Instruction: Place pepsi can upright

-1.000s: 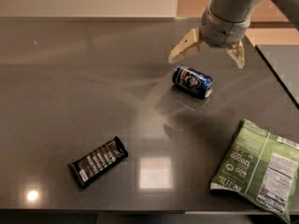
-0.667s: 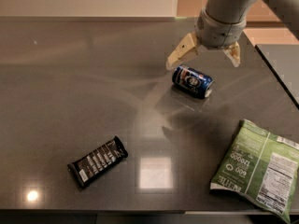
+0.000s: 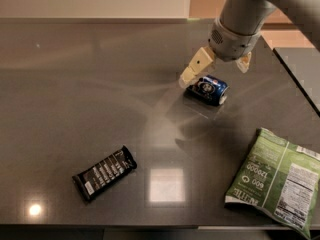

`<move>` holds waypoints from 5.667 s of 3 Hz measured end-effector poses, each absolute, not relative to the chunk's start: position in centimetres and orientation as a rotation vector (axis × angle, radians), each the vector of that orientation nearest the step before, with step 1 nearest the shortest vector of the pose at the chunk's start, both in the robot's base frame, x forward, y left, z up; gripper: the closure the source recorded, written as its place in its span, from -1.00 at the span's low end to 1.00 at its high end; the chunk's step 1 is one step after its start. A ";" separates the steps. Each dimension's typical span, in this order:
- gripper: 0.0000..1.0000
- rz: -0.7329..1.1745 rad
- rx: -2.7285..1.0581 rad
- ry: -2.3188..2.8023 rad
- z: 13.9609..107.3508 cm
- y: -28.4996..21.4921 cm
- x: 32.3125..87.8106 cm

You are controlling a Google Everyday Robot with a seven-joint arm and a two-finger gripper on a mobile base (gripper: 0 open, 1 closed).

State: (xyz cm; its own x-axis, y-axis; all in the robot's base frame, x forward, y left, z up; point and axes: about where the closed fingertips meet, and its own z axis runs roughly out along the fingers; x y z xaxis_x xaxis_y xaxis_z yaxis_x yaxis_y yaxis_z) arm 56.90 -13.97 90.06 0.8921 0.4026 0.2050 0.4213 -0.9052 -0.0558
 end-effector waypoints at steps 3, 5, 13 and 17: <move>-1.00 -0.221 -2.899 -0.972 86.4 -14.7 58.7; -1.00 -0.147 -2.888 -1.058 84.0 -14.8 59.6; 1.00 0.018 -2.975 -0.505 89.6 -6.5 50.9; 1.00 -0.018 -2.908 -0.020 91.2 -5.5 53.2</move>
Offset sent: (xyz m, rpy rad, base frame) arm 0.0094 -0.0159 -0.0355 -0.0667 0.0344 0.2514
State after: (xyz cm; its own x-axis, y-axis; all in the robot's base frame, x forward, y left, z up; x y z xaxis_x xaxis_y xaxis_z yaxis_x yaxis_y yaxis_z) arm 53.18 -5.50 91.22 0.9998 0.0121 0.0135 0.0149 -0.9727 -0.2315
